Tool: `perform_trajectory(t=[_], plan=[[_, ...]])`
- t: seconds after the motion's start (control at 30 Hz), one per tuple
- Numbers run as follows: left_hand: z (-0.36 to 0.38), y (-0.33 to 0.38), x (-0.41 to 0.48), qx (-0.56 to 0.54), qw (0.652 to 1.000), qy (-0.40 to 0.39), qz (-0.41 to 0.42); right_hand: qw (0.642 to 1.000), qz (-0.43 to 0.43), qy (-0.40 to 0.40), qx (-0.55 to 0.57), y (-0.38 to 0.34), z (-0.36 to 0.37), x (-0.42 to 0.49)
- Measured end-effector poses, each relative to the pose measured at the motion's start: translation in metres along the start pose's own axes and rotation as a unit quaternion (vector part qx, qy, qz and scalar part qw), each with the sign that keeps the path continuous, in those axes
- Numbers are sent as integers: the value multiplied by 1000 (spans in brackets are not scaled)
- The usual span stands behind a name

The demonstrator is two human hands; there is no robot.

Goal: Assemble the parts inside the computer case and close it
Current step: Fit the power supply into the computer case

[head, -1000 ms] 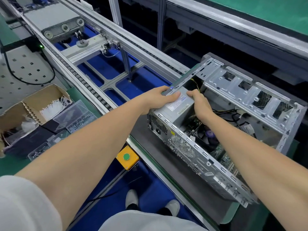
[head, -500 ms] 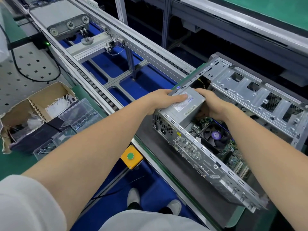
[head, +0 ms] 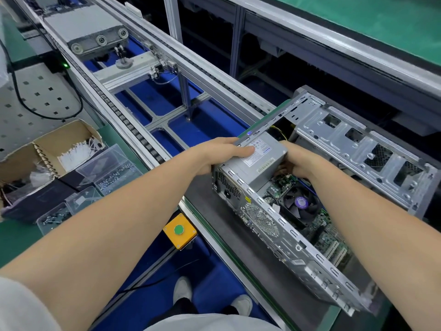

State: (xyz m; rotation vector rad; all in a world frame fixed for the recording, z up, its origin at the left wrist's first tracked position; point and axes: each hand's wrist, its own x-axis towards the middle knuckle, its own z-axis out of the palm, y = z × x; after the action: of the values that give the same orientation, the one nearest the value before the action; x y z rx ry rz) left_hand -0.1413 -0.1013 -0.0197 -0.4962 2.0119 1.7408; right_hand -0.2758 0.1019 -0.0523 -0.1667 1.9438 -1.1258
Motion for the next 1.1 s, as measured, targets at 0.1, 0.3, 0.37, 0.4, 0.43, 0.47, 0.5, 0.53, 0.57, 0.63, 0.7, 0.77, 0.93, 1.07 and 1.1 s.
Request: perform_trajectory(t=[0.1, 0.3, 0.37, 0.4, 0.43, 0.47, 0.5, 0.53, 0.57, 0.63, 0.7, 0.77, 0.93, 1.07, 1.1], plan=[[6, 2, -1, 46, 996, 66, 33, 999, -3, 13, 45, 0, -4, -1], [8, 6, -4, 40, 996, 71, 31, 999, -27, -10, 35, 4, -10, 4], [10, 7, -4, 25, 996, 76, 27, 999, -22, -2, 29, 3, -9, 4], [12, 7, -4, 23, 996, 83, 26, 999, -20, 7, 28, 2, -8, 5], [12, 7, -4, 24, 995, 93, 25, 999, -16, 16, 31, 1, -7, 6], [13, 7, -3, 27, 994, 103, 23, 999, -10, 23, 35, 0, -5, 6], [13, 7, -3, 30, 993, 111, 20, 999, -2, 27, 37, -2, -3, 6], [13, 7, -3, 33, 992, 117, 18, 999, 6, 26, 36, -4, 0, 5], [14, 7, -3, 36, 992, 123, 16, 999, 10, 25, 33, -7, 2, 5], [15, 7, -3, 40, 990, 134, 9, 999, 14, 27, 33, -11, 5, 4], [16, 8, -3, 40, 989, 144, 4, 999, 14, 24, 34, -13, 6, 4], [17, 8, -4, 49, 987, 156, -4, 999, 14, 15, 32, -14, 4, 5], [16, 9, -5, 38, 990, 139, -7, 1000, 12, -6, 21, -14, 1, 7], [14, 7, -4, 46, 990, 135, -11, 998, 12, 0, 54, -3, -8, 9], [14, 7, -3, 46, 990, 131, -11, 996, 15, 22, 82, 0, -8, 12]])
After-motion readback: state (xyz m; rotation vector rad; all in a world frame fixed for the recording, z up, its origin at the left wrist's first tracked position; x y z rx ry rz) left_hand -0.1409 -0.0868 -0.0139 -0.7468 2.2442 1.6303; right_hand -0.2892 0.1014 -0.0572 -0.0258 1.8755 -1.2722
